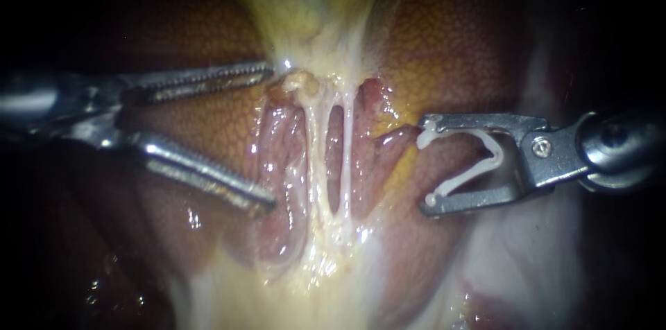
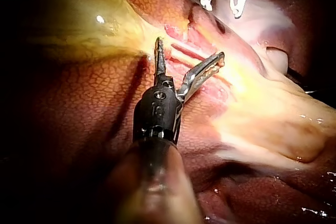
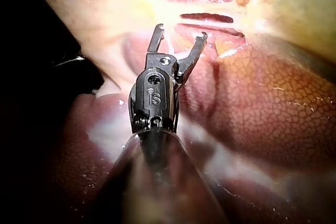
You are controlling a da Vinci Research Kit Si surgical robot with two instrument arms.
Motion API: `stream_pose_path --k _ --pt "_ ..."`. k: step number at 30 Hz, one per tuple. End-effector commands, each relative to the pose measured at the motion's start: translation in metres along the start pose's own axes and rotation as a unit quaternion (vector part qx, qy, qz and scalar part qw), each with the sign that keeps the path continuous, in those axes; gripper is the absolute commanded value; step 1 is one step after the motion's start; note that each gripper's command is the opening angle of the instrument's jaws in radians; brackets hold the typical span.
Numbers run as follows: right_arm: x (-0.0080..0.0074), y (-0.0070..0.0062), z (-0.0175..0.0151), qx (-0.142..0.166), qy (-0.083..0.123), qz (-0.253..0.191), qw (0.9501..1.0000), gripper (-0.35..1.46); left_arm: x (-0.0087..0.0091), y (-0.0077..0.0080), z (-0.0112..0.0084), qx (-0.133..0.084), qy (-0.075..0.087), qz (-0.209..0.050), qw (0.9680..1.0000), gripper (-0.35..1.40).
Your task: Grabbing gallbladder
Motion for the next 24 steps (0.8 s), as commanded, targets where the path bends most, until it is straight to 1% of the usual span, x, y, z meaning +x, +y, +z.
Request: stream_pose_path --k 1,3,6,12,14,18,20,24 --pt "0.0 0.0 0.0 0.0 0.0 0.0 1.0 0.59 -0.0003 0.0003 0.0002 0.0 0.0 -0.001 1.0 0.96" --pt "0.0 0.0 0.0 0.0 0.0 0.0 1.0 0.59 -0.0007 0.0011 0.0007 0.0 0.001 -0.005 1.0 0.93" --pt "0.0 0.0 0.0 0.0 0.0 0.0 1.0 0.59 -0.0004 0.0021 0.0014 -0.002 0.004 -0.016 0.9999 0.88" --pt "0.0 0.0 0.0 0.0 0.0 0.0 1.0 0.59 0.0011 0.0039 0.002 -0.006 0.024 -0.045 0.9987 0.71" --pt "0.0 0.0 0.0 0.0 0.0 0.0 1.0 0.59 0.0017 0.0042 0.0022 -0.007 0.03 -0.055 0.998 0.69" --pt "0.0 0.0 0.0 0.0 0.0 0.0 1.0 0.59 0.0029 0.0048 0.0026 -0.01 0.04 -0.07 0.9967 0.56" --pt "0.0 0.0 0.0 0.0 0.0 0.0 1.0 0.59 0.0032 0.005 0.0026 -0.012 0.041 -0.075 0.9963 0.49" --pt "0.0 0.0 0.0 0.0 0.0 0.0 1.0 0.59 0.0039 0.0056 0.0025 -0.014 0.05 -0.088 0.9947 0.24"
